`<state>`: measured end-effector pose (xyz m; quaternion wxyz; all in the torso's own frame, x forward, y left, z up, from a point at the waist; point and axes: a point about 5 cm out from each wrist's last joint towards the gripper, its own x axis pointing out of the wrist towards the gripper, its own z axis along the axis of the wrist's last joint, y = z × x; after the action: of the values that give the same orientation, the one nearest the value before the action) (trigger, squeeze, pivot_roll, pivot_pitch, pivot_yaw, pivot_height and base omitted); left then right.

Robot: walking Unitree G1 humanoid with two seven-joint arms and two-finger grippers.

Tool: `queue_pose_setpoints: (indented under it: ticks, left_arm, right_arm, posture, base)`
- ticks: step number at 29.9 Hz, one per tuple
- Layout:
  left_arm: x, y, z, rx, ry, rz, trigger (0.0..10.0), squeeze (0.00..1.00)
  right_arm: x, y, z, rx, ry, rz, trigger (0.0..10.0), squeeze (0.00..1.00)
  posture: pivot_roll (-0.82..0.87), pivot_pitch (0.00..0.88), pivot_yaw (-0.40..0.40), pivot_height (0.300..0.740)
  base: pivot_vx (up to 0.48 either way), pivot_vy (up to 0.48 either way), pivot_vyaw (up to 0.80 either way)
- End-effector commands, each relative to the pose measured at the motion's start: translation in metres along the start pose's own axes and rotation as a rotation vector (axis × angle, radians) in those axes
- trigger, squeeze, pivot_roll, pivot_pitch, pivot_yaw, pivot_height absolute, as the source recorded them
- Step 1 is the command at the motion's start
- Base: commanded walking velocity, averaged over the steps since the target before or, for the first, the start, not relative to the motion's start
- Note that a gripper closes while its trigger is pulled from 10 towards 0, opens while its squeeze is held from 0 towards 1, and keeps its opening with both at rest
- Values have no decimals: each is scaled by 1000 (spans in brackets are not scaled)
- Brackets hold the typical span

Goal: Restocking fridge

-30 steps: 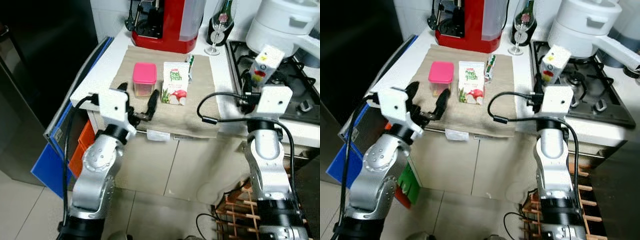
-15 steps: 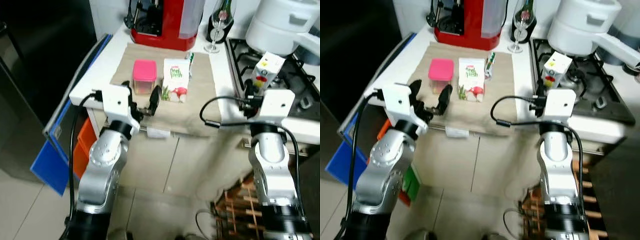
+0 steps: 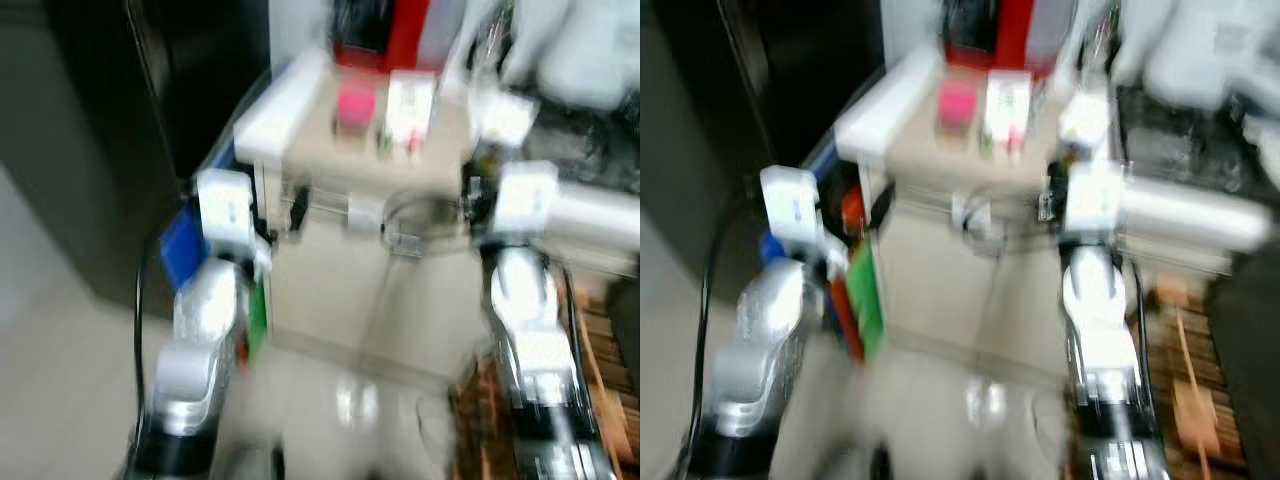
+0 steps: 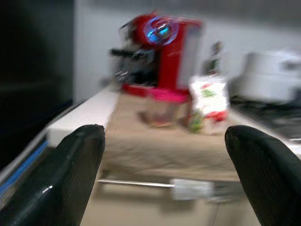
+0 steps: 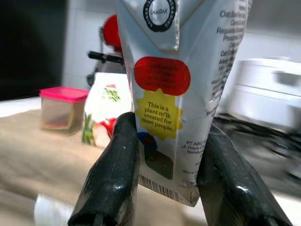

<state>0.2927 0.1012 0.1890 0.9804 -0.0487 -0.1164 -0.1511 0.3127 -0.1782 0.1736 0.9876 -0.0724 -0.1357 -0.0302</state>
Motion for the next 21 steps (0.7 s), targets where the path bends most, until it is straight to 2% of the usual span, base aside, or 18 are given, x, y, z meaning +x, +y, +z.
queue_pose_setpoints:
  ticks: [1, 13, 17, 21]
  left_arm:
    - [1, -2, -1, 2, 6, -9, 10000, 0]
    - [-1, -3, -4, -1, 14, -18, 10000, 0]
    - [-2, -2, -6, -2, 22, -14, 10000, 0]
    - [-3, -2, -6, -4, 28, -7, 10000, 0]
  right_arm:
    - [1, -4, 0, -7, 7, -14, 10000, 0]
    - [-1, -8, -5, -24, 27, -20, 10000, 0]
    - [-3, -9, -7, -25, 36, -24, 10000, 0]
    - [-3, -8, -6, -20, 22, -22, 10000, 0]
  posture:
    - [-30, 0, -43, 740]
    - [-31, 0, -39, 740]
    - [-33, 0, -36, 740]
    - [-33, 0, -35, 740]
  base:
    - [-270, 0, -519]
    - [-23, 0, -43]
    - [0, 0, -672]
    - [0, 0, 0]
